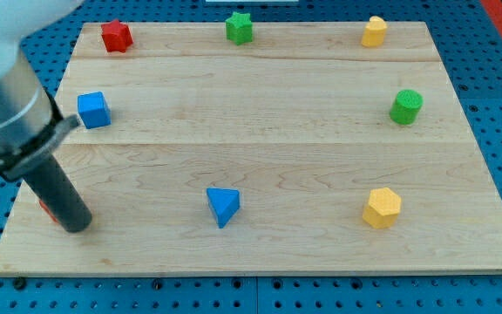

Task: Move the red circle closer to the blue cube

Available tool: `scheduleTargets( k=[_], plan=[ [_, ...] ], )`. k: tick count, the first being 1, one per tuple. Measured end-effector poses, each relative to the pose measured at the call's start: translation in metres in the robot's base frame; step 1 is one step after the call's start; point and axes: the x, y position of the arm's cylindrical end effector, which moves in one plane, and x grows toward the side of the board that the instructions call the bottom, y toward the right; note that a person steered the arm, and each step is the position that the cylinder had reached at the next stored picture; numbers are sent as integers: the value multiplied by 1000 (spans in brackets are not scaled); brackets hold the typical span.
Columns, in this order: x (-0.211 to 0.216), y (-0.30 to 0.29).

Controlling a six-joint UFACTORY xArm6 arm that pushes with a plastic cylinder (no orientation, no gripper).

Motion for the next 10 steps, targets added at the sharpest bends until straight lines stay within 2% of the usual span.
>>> scheduleTargets(
  k=[1, 2, 4, 6, 7, 9, 10],
  plan=[
    [-15, -4],
    [-3, -4],
    [-4, -81],
    [-58, -33],
    [-65, -35],
    [-24, -16],
    [-36, -4]
  ],
)
